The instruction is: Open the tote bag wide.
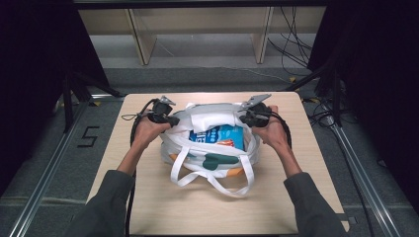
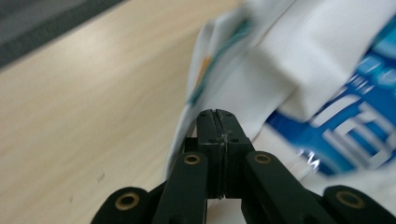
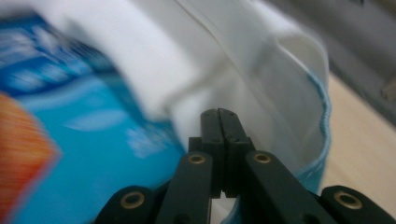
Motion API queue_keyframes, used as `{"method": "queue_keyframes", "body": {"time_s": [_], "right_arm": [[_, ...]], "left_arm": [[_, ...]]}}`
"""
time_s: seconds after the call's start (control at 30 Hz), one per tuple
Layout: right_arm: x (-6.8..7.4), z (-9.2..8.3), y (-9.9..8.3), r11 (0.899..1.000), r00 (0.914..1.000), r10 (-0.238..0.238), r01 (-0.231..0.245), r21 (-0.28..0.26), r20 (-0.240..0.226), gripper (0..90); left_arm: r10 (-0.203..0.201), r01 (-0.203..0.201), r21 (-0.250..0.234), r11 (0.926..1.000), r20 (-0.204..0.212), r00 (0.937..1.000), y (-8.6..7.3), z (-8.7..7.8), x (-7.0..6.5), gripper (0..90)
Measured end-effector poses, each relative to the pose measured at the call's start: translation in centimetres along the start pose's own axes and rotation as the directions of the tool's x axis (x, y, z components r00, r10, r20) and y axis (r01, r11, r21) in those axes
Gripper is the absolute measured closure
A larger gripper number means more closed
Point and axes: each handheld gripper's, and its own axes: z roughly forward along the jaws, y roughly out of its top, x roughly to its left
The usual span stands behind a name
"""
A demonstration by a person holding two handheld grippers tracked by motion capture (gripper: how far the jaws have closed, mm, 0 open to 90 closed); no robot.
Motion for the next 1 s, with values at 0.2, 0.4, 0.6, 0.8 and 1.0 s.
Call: {"method": "queue_keyframes", "body": {"time_s": [0.2, 0.4, 0.6, 0.8, 1.0], "right_arm": [[-1.2, 5.6, -3.5, 0.983, 0.9975, 0.068, -0.064, 0.17, -0.021, 90.0], [-1.1, 5.9, -3.8, 0.983, 0.9971, 0.074, -0.07, 0.17, -0.018, 90.0], [0.5, -0.8, -1.3, 0.995, 0.986, 0.086, -0.091, -0.029, -0.143, 90.0], [5.2, -3.1, -2.6, 0.999, 0.9793, -0.028, 0.022, -0.034, -0.2, 90.0], [8.8, -3.6, -6.3, 0.993, 0.9372, -0.098, 0.114, 0.029, -0.335, 90.0]], "left_arm": [[-0.057, 0.056, 0.015, 0.9983, 0.025, 0.9981, -2.9, 1.6, 2.3, 89.8], [-0.045, 0.045, 0.02, 0.9988, -0.003, 0.999, -2.2, 1.1, 1.4, 89.6], [-0.008, 0.016, -0.073, 0.9972, 0.114, 0.9935, -1.4, -0.8, -1.5, 87.3], [0.059, -0.051, -0.052, 0.9974, 0.176, 0.9826, -0.6, 1.0, -4.4, 86.3], [0.039, -0.041, 0.007, 0.9991, 0.171, 0.9845, -0.8, 2.6, -4.1, 89.2]]}}
